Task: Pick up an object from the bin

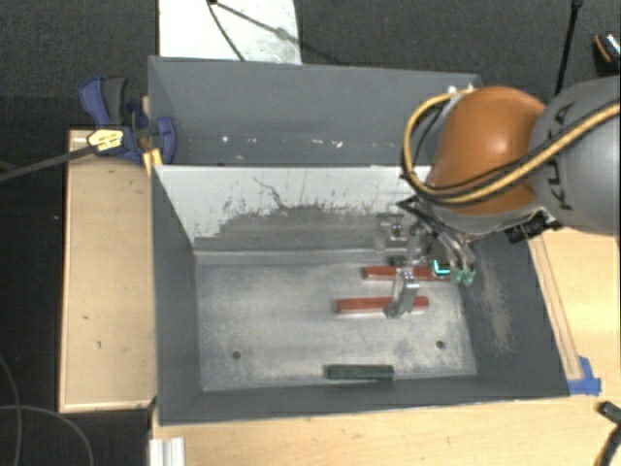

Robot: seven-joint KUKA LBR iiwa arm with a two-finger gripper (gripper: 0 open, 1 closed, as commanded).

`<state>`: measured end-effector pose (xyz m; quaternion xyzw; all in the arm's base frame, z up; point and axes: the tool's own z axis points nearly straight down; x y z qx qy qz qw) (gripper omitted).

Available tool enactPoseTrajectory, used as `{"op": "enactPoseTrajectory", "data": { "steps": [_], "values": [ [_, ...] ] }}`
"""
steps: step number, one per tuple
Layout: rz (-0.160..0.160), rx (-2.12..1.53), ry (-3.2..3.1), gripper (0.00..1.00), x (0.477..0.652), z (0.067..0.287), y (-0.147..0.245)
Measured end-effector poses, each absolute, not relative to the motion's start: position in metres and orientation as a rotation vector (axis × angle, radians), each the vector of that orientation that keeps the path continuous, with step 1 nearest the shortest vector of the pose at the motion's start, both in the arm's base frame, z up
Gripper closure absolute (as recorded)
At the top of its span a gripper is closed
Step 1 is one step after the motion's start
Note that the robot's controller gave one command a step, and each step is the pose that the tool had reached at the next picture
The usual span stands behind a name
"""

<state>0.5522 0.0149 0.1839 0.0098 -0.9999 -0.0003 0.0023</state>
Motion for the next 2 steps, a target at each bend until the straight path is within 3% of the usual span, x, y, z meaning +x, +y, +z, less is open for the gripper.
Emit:
{"op": "enactPoseTrajectory", "data": {
  "steps": [1,2],
  "values": [
    [-0.002,-0.08,-3.137,0.0,0.5676,0.0659,0.019],
    [-0.002,-0.081,-3.143,1.0,0.5691,0.0707,0.0189]
  ]
}}
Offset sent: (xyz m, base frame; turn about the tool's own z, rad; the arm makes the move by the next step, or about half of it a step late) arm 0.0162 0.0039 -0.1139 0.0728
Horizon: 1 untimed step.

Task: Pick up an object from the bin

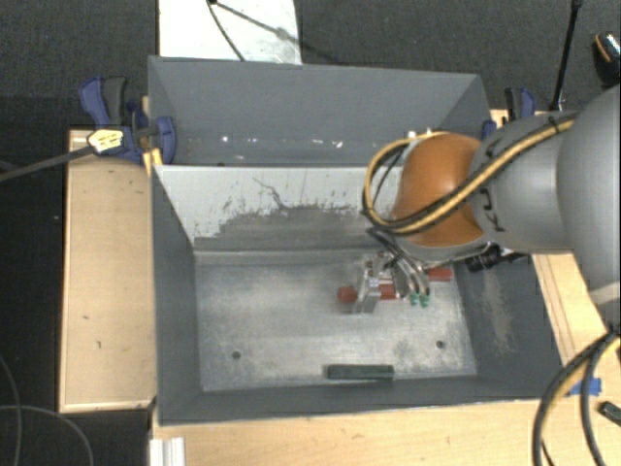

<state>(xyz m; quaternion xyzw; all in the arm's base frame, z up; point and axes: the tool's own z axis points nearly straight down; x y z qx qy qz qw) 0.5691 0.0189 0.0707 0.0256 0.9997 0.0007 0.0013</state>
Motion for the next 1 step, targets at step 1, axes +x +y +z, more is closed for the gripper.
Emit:
{"op": "enactPoseTrajectory", "data": {
  "steps": [1],
  "values": [
    [-0.003,-0.338,3.115,1.0,0.5124,0.2812,-0.0262]
  ]
}}
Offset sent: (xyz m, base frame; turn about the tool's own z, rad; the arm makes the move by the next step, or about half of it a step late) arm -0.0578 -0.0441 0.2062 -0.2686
